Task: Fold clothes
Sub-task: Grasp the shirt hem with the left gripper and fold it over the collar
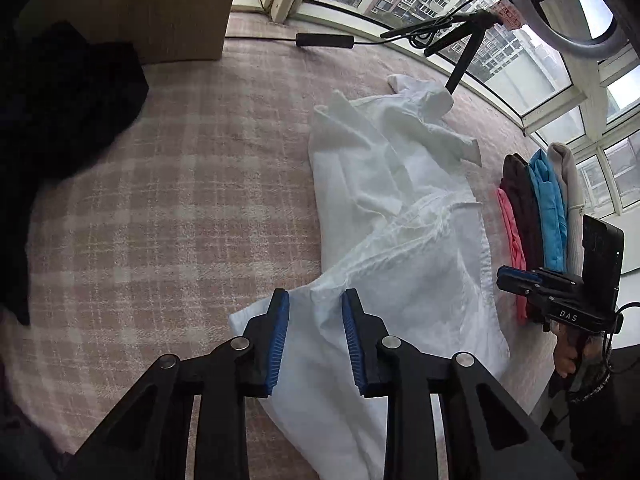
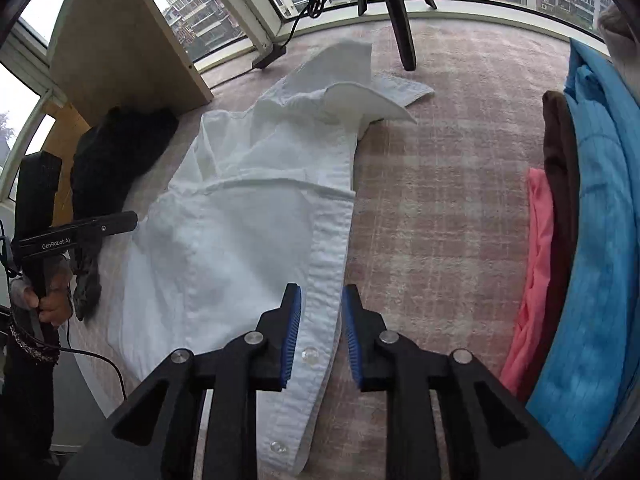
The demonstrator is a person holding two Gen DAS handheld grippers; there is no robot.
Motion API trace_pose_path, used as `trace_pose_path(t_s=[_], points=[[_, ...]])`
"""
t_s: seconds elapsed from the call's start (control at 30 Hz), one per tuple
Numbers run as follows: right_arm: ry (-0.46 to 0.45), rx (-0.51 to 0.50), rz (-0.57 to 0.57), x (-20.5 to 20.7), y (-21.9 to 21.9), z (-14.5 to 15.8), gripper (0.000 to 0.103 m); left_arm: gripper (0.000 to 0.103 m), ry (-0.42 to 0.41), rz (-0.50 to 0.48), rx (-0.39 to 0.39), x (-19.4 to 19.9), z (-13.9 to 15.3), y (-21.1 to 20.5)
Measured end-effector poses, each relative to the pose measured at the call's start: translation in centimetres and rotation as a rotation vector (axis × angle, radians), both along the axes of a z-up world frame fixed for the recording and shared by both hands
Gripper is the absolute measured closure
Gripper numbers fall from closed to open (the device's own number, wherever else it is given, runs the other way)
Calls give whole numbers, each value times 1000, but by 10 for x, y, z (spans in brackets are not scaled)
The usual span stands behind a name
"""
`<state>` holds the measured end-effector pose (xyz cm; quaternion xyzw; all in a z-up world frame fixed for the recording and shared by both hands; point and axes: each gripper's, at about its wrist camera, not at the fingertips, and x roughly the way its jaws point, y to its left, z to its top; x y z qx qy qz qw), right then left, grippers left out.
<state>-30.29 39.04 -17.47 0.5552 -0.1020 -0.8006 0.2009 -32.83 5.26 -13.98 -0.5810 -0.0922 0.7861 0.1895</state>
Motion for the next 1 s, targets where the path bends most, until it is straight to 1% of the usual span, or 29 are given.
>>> trace_pose_path(t_s=[0.03,0.07,0.1,0.17,0.23,0.3,0.37,0.4,0.43,0.47,0.5,0.53,0.6,0.63,0.7,0.77,0.83,0.87,0.9,0.93,0.97,1.0], points=[[32,-38,-26,-12,4,9,52,54,21,-8,17,-11,9,5],[46,-77,-40,-27,2,12,31,45,34,-19,25,-24,14,13],[67,-97,-52,-42,-2,14,29,44,41,-27,16,-38,16,21],[67,-42,-63,-74,-19,10,29,40,40,-38,-16,-68,10,38],[37,-7,-60,-101,-33,-4,29,39,10,-51,-55,-97,-7,52],[15,23,-47,-122,-40,-17,29,39,-37,-66,-101,-118,-29,61],[40,38,-40,-133,-44,-25,29,41,-59,-93,-106,-132,-44,68],[52,45,-37,-138,-46,-29,28,41,-51,-109,-98,-137,-48,71],[74,39,-27,-141,-49,-29,31,51,-19,-130,-79,-140,-47,73],[86,26,-13,-144,-53,-29,38,81,-13,-156,-54,-142,-48,76],[97,12,1,-146,-56,-29,75,97,-32,-176,-36,-144,-52,78],[82,-20,15,-150,-60,-32,83,98,-28,-185,-33,-144,-53,79],[99,-74,3,-151,-58,-27,91,98,20,-210,-15,-136,-43,78],[124,-107,-4,-147,-54,-19,92,99,46,-213,10,-131,-33,74],[202,-189,-13,-129,-43,9,92,99,100,-209,54,-115,-9,64],[315,-200,-2,-96,-37,45,92,99,184,-223,65,-87,21,55],[459,-199,75,-44,-37,81,92,99,271,-258,72,-46,50,49],[537,-179,119,-15,-40,95,92,99,315,-285,72,-24,63,46],[591,-125,167,17,-46,101,92,99,360,-322,57,0,71,45],[645,-70,215,48,-52,107,92,98,399,-357,23,25,76,48],[696,-16,263,79,-58,112,92,99,415,-390,-4,50,77,52],[658,8,277,95,-61,99,91,99,395,-420,-7,70,73,54]])
